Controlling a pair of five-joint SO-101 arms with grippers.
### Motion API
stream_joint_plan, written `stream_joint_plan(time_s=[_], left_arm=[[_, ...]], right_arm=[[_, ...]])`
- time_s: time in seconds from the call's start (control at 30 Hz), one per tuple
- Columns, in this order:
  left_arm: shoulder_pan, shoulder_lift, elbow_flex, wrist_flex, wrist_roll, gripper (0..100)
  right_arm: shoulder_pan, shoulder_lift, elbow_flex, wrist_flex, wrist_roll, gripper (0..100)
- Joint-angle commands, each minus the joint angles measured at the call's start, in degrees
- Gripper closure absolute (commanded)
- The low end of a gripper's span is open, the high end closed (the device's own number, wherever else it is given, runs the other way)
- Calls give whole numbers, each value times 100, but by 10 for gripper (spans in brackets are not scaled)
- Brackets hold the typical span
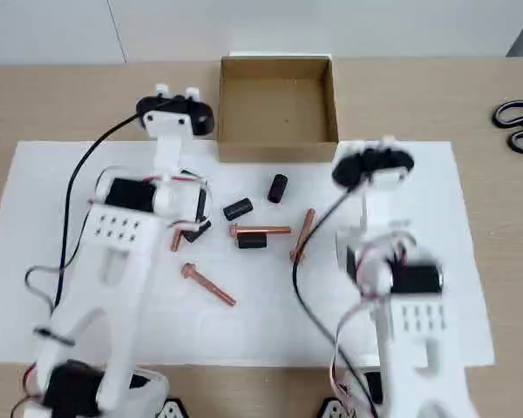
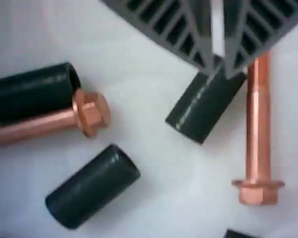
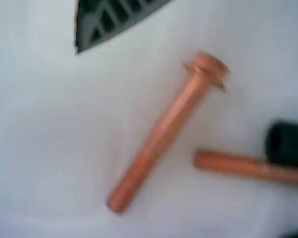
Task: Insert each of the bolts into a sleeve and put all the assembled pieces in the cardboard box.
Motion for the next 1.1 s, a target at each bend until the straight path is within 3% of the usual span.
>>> stream_joint_plan(time_s=[0.0,0.27,0.7,0.8,0.97,1.07], left_arm=[[9,255,-514,62,18,994],[18,255,-541,35,18,994],[-158,255,-655,475,35,994],[-158,255,-725,422,484,993],[-299,308,-1314,519,1811,993],[-308,325,-1622,879,1855,993]], right_arm=[[-347,1051,-1459,189,-853,778],[-1103,1903,-2251,-514,-1090,779],[-1279,1912,-1644,-699,-1064,778],[-1279,1947,-1424,-752,-1090,778],[-1297,1974,-1424,-1095,-1503,777],[-1358,2176,-1442,-1095,-1635,776]])
